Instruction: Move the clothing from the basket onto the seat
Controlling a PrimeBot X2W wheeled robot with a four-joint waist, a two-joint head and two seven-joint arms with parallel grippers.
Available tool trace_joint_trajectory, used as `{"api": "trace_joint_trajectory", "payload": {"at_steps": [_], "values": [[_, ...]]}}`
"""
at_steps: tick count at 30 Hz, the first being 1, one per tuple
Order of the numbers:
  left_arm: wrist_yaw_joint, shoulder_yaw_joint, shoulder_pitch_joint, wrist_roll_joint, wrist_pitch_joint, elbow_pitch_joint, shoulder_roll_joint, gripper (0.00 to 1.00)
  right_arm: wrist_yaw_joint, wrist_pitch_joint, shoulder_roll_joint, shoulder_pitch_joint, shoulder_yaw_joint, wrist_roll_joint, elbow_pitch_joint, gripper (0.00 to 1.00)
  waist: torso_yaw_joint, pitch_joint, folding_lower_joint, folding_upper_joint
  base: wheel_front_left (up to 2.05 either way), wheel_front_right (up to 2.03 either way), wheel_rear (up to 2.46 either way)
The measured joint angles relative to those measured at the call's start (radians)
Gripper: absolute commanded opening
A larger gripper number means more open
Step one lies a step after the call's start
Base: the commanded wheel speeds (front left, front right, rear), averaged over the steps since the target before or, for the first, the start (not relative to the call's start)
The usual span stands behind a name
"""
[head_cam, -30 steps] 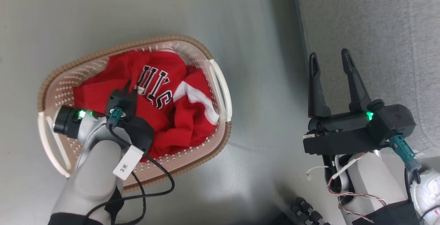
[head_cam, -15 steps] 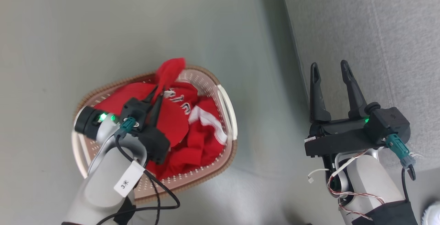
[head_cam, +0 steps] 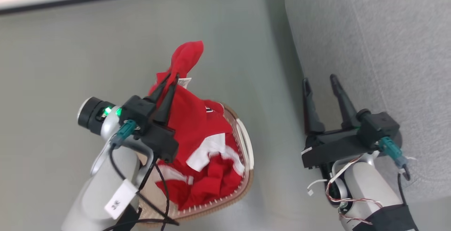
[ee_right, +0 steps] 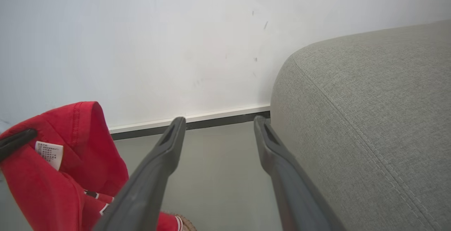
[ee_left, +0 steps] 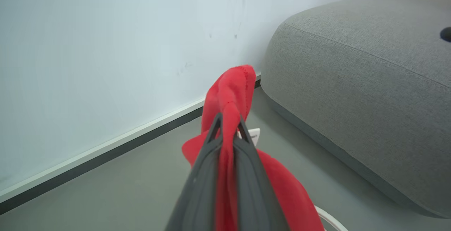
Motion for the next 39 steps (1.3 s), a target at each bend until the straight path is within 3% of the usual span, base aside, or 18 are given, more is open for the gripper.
{"api": "trace_joint_trajectory", "payload": {"at_steps": [22, 39], "values": [[-0.007, -0.089, 0.107, -0.156, -0.003, -0.111, 0.087, 0.00, 0.053, 0.000, -0.001, 0.052, 0.087, 0.030, 0.163, 1.00, 0.013, -0.332, 0.0000, 0.0000, 0.00, 0.00, 0.00], [-0.007, -0.105, 0.221, -0.214, 0.033, -0.197, 0.083, 0.00, 0.084, 0.000, -0.001, 0.181, 0.160, 0.049, 0.179, 1.00, -0.008, -0.550, 0.0000, -0.0001, 0.00, 0.00, 0.00]]}}
